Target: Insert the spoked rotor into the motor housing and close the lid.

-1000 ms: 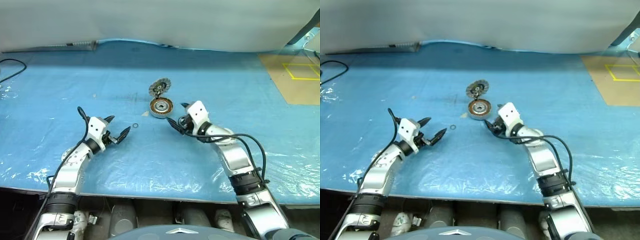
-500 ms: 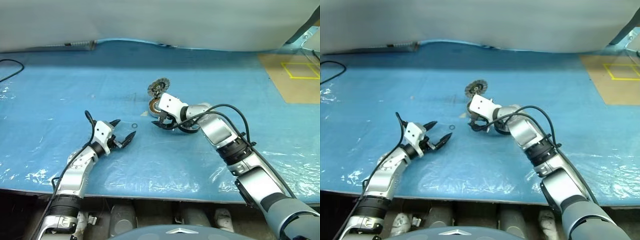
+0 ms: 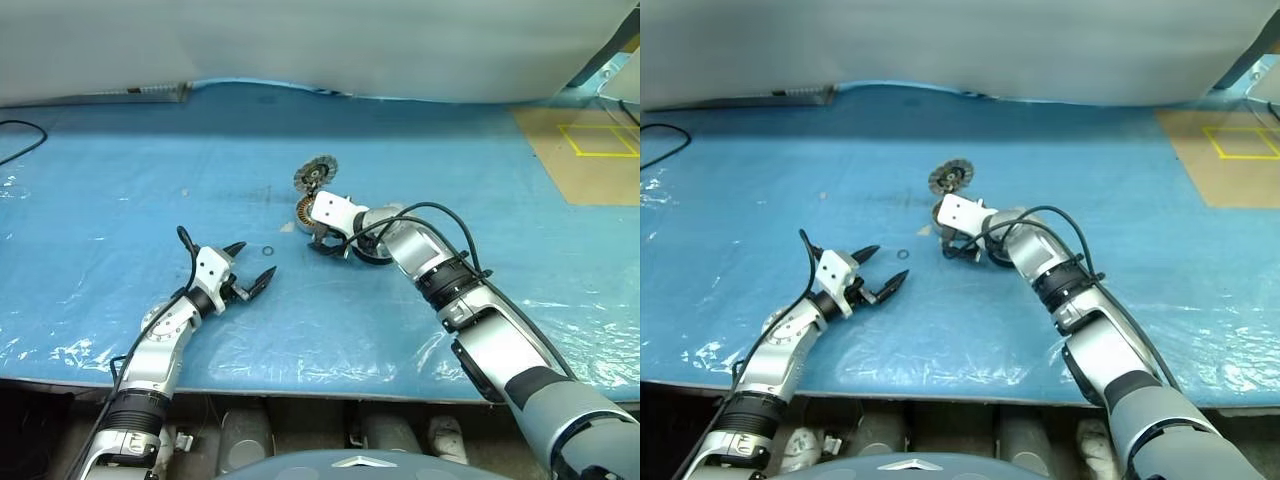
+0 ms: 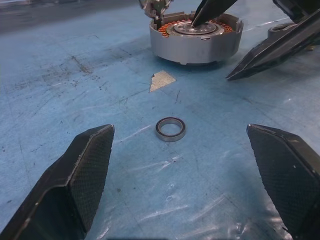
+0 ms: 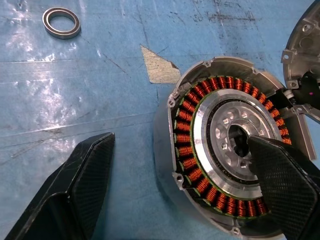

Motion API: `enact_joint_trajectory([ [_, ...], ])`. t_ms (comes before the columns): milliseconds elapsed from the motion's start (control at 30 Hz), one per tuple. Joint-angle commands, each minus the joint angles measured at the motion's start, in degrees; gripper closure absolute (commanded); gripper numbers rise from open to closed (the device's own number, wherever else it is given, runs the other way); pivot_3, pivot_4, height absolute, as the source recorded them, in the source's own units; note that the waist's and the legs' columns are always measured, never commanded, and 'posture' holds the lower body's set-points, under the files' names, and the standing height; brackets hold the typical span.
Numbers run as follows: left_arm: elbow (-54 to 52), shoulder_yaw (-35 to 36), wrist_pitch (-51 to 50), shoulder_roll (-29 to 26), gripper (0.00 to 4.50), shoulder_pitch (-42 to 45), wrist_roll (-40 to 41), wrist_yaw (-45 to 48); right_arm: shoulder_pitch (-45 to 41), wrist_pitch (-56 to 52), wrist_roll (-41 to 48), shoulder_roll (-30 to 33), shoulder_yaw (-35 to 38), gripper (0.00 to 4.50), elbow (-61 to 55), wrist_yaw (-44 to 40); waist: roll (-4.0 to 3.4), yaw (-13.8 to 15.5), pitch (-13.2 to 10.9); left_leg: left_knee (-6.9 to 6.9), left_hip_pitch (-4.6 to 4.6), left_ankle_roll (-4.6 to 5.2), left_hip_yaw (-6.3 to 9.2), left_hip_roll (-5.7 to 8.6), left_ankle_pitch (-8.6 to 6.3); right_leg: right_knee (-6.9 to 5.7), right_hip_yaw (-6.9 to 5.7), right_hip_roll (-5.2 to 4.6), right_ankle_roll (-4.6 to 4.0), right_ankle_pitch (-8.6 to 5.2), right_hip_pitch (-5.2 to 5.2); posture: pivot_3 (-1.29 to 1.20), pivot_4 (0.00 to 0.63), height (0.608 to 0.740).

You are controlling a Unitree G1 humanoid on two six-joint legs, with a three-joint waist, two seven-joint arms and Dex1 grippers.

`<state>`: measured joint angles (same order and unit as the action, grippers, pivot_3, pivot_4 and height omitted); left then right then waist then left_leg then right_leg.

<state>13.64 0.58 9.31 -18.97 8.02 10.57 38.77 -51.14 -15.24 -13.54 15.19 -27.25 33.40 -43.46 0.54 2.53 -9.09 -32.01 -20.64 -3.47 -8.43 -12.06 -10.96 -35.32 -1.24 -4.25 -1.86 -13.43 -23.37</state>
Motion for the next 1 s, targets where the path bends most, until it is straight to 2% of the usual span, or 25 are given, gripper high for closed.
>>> enact_joint_trajectory([
  [33,-0.62,0.82,1.62,0.01,0.0,-0.01,0.97,0.26,-2.05,0.9,-1.27,-0.53,-0.57,0.03,3.01,-1.8,0.0,0.01,0.0,-0.09,0.0,0.0,0.0,-0.03,0.0,-0.06,0.0,0.0,-0.01,0.0,0.0,0.0,0.15,0.74],
  [100,-0.59,0.81,1.7,-0.02,0.0,-0.07,0.99,0.21,-2.85,0.56,-1.94,-0.87,-1.09,0.03,4.48,-2.99,0.0,0.0,0.0,-0.19,0.01,0.0,0.0,-0.06,-0.01,-0.16,0.0,0.0,-0.05,0.02,0.0,0.0,0.15,0.74],
  [167,-0.41,0.84,1.86,0.01,0.0,-0.07,0.96,0.1,-3.61,0.86,-2.4,-1.22,-1.37,0.4,5.8,-3.93,0.0,0.0,0.0,-0.26,0.06,0.01,-0.01,-0.1,-0.01,-0.24,-0.01,0.0,-0.11,0.05,0.01,0.0,0.15,0.74],
  [267,-0.39,1.02,2.02,-0.02,0.0,-0.19,1.02,-0.1,-4.25,1.62,-2.94,-1.49,-1.72,1.29,7.03,-5.77,0.0,0.01,0.0,-0.3,0.11,0.01,-0.03,-0.15,-0.01,-0.3,-0.01,0.01,-0.16,0.08,0.0,0.0,0.15,0.74],
  [367,-0.46,1.19,2.12,-0.09,0.0,-0.34,1.11,-0.26,-3.78,1.68,-3.26,-1.57,-1.78,2.38,6.78,-7.06,0.0,0.01,0.0,-0.3,0.1,0.01,-0.05,-0.15,-0.01,-0.28,-0.01,0.0,-0.16,0.08,0.01,0.0,0.15,0.74],
  [433,-0.48,1.25,2.15,-0.12,0.0,-0.38,1.13,-0.3,-2.73,0.74,-3.19,-1.62,-1.66,2.76,5.5,-7.92,0.0,-0.05,0.0,-0.29,0.12,0.01,-0.07,-0.16,-0.01,-0.28,-0.01,0.01,-0.18,0.07,0.01,0.0,0.15,0.74],
  [633,-0.89,1.22,2.08,-0.09,0.0,-0.66,1.19,-0.56,4.17,-6.94,-2.13,-1.1,-1.19,2.77,-5.24,-9.71,0.02,0.0,0.01,-0.25,0.2,0.0,-0.09,-0.19,-0.02,-0.28,-0.01,0.03,-0.21,0.05,0.05,0.0,0.15,0.74],
  [800,-1.04,1.0,1.94,-0.05,0.0,-0.91,1.22,-0.56,12.19,-16.95,-1.59,0.22,-1.27,2.77,-20.02,-10.17,0.03,0.05,0.02,-0.16,0.32,0.0,-0.1,-0.18,-0.02,-0.22,0.0,0.04,-0.21,0.05,0.13,0.0,0.15,0.74],
  [1000,-0.42,0.83,1.91,-0.14,0.0,-0.56,1.28,-0.09,17.66,-25.63,-0.78,1.45,-0.42,2.77,-31.55,-9.1,0.03,0.09,0.02,-0.12,0.46,0.0,-0.11,-0.17,-0.02,-0.21,0.05,0.03,-0.19,0.04,0.21,0.0,0.15,0.74],
])
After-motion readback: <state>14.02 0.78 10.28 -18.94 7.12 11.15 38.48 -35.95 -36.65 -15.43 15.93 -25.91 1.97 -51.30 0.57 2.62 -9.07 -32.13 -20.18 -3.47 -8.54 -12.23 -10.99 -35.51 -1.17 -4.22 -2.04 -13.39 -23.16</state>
